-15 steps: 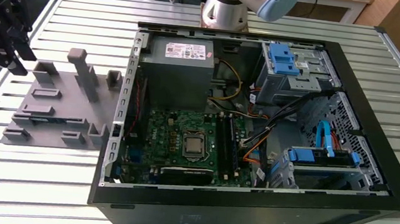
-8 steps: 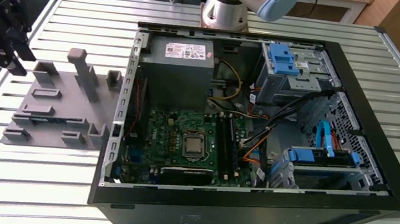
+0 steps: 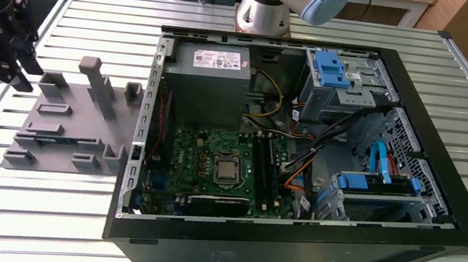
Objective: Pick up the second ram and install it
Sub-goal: 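Pick up the second ram and move it above second insertion slot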
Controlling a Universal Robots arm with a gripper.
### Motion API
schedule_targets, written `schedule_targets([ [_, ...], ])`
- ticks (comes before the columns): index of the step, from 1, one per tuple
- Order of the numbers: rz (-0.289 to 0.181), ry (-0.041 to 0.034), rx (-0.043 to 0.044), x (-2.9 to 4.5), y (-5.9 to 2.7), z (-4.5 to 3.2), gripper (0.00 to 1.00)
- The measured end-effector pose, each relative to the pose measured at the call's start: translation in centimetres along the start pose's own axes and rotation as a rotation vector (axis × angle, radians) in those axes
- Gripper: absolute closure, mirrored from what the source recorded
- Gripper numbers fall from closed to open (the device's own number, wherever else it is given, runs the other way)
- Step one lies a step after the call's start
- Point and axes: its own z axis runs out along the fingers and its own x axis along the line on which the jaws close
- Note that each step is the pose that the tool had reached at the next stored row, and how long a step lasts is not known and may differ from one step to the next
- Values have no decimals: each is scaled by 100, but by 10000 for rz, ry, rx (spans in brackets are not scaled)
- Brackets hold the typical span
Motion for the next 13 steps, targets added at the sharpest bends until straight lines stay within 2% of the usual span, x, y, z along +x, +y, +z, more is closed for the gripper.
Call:
schedule_targets([
  [8, -2, 0, -18, 4, 5, 91, 58],
  [13, 1, 0, -26, 6, 40, 127, 58],
])
